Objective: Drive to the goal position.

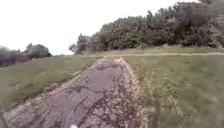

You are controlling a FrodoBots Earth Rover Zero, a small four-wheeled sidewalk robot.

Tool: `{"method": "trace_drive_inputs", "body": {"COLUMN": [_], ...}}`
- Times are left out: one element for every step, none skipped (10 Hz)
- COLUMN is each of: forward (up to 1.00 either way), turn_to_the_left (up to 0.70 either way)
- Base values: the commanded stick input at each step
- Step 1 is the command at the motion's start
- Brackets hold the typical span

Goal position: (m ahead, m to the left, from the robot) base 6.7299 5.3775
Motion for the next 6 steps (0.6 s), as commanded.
{"method": "trace_drive_inputs", "body": {"forward": [0.7, 0.7, 0.7, 0.7, 0.7, 0.7], "turn_to_the_left": [0.0, 0.0, 0.0, 0.0, 0.0, 0.0]}}
